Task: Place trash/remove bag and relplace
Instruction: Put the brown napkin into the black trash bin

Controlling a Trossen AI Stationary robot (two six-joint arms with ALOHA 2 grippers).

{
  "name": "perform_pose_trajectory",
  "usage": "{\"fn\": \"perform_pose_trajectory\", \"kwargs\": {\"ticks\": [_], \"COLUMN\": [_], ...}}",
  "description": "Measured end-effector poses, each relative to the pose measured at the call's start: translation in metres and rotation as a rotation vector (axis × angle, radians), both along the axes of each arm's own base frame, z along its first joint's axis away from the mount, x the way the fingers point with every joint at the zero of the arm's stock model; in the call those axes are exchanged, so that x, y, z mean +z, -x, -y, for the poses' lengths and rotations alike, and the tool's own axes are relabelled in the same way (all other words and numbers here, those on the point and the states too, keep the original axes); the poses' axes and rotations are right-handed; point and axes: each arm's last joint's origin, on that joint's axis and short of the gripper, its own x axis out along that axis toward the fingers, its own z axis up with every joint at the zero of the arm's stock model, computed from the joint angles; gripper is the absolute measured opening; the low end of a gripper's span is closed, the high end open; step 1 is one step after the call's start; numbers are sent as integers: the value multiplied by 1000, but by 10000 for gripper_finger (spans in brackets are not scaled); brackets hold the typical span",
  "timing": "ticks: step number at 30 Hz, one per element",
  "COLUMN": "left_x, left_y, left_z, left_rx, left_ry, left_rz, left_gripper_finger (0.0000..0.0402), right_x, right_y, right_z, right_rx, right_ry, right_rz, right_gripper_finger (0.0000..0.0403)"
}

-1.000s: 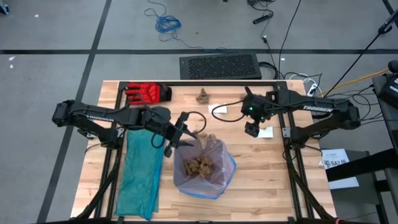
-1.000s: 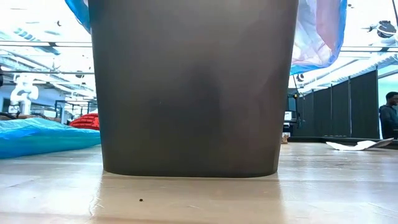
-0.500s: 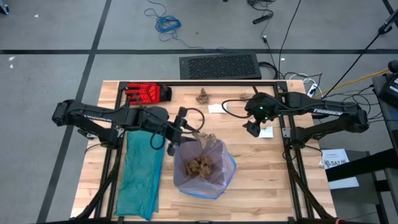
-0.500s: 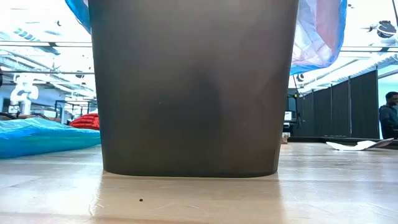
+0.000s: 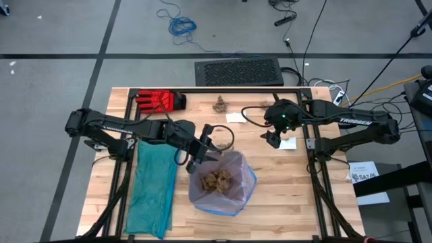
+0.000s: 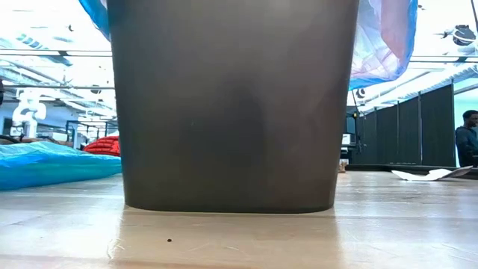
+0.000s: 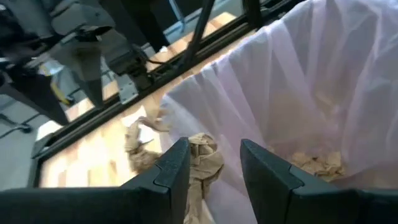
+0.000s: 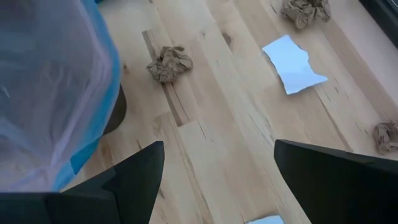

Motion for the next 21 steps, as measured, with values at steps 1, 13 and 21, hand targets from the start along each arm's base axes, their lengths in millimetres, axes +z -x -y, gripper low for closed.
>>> {"fn": "perform_pose_trajectory", "kwargs": {"ticks": [1, 13, 21], "left_x": [-1, 5, 14], "left_y": [-1, 0, 1], "left_z": [0, -1, 1], "left_rx": [13, 50, 79], "left_ry": [-9, -20, -71], "left_rz": [0, 37, 79], "left_gripper_finger": [126, 2, 1], "right_x": [0, 0, 0], "right_y": [0, 0, 0], "right_z": [0, 0, 0], "right_rx": [1, 0, 3], "right_ry": [-1, 0, 2], "right_rz": [0, -1, -2], "right_gripper_finger": [297, 297, 297]}}
